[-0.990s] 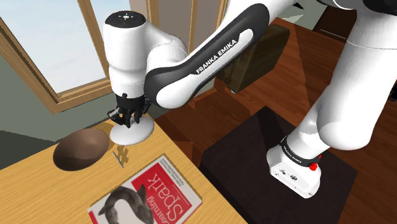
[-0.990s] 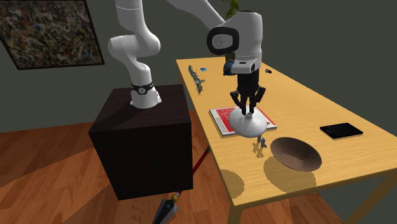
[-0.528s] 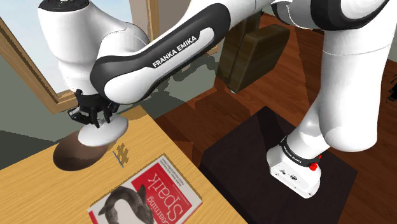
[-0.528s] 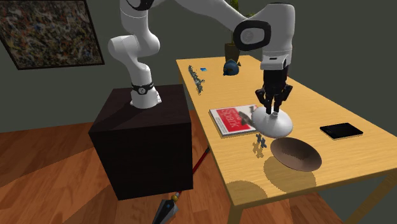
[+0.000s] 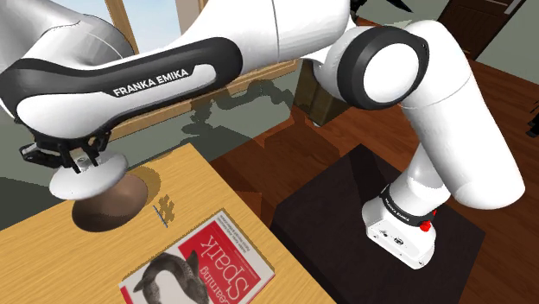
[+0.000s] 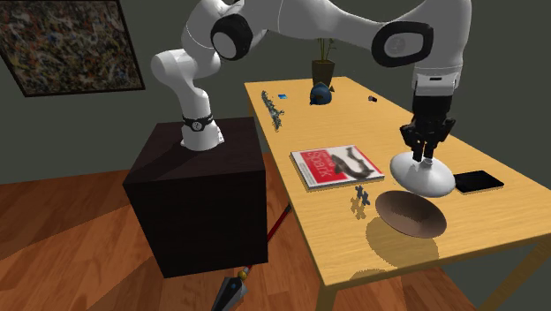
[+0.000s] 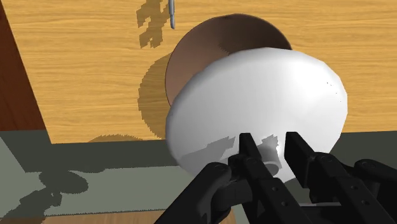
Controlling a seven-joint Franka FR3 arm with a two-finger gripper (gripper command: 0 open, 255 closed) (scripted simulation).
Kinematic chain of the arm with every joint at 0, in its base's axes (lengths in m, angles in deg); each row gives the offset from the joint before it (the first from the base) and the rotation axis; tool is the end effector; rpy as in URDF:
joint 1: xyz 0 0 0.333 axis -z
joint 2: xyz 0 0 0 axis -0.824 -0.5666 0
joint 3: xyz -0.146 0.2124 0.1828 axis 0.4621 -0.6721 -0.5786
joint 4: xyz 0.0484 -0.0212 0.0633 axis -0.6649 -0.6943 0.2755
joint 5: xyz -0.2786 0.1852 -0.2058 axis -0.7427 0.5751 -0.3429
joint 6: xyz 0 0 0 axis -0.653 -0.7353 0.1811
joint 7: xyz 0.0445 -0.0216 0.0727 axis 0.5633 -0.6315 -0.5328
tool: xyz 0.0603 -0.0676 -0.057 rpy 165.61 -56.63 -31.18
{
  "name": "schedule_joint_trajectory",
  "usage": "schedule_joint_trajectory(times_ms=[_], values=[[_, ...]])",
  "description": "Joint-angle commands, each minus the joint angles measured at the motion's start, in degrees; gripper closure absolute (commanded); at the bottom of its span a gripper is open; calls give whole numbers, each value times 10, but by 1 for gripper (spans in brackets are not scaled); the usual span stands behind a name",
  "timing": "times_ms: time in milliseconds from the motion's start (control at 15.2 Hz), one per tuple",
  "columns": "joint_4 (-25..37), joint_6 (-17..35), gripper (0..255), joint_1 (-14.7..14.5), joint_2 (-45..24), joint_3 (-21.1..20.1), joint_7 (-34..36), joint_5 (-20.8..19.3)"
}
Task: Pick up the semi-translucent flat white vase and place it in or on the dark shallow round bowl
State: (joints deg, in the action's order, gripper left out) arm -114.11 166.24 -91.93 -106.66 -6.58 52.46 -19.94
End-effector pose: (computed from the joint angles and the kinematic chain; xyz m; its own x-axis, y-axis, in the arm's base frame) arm 0.5015 0.6092 0.3580 0.9853 0.0762 0.1528 0.0893 -0.9927 -0.0805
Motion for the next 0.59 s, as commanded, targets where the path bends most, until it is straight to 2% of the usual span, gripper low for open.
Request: schedule_joint_trajectory(times_ms=[0,528], values=[[47,-18,255,-15,-27,4,-4,-2],[9,31,255,-9,-41,10,7,-10]])
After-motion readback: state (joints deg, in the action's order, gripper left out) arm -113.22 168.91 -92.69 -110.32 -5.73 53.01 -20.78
